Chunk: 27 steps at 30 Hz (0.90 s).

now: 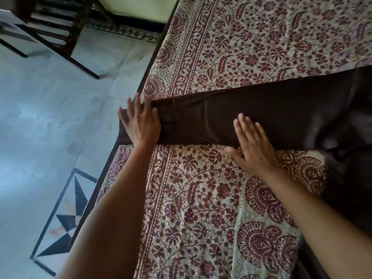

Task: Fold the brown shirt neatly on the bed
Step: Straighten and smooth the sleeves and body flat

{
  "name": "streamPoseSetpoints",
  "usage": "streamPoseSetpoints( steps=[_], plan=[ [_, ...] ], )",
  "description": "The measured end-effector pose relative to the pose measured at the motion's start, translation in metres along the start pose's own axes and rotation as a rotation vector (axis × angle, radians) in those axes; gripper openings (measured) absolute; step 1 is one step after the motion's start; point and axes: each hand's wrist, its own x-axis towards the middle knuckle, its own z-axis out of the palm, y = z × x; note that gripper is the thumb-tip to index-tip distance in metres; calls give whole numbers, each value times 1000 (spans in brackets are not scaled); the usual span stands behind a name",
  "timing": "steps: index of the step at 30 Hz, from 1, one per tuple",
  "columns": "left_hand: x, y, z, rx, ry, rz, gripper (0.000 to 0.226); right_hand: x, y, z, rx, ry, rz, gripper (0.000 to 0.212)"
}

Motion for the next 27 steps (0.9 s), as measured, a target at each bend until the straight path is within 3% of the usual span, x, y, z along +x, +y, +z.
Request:
streamPoseSetpoints(
  steps=[2, 4, 10, 16, 18, 20, 22, 25, 27],
  plan=[
    [5, -14, -5, -117, -21, -309, 51, 6, -14, 3, -29, -12, -78, 74],
    [9, -24, -7, -260, -52, -504, 57, 15, -27, 4, -7, 7, -74, 66],
    [24, -35, -14, -308, 160, -429, 28, 30, -47, 6, 64, 91, -52, 52],
    [33, -40, -10, -242, 85, -405, 30, 31, -55, 12, 15, 55, -63, 57],
    [23, -24, -13, -222, 128, -341, 35, 28, -54, 10, 47, 38, -70, 61],
    [5, 5, -15, -209, 155, -143, 39, 20, -51, 6, 100, 44, -77, 63],
    [-19, 44, -14, -224, 79, 87, 43, 6, -46, 3, 143, 91, -18, 60],
    [-51, 101, -1, -251, -104, 331, 50, -12, -28, -2, 106, 184, 219, 57],
    [-61, 126, 10, -235, -192, 403, 53, -26, -3, -8, 28, 216, 408, 59]
  ],
)
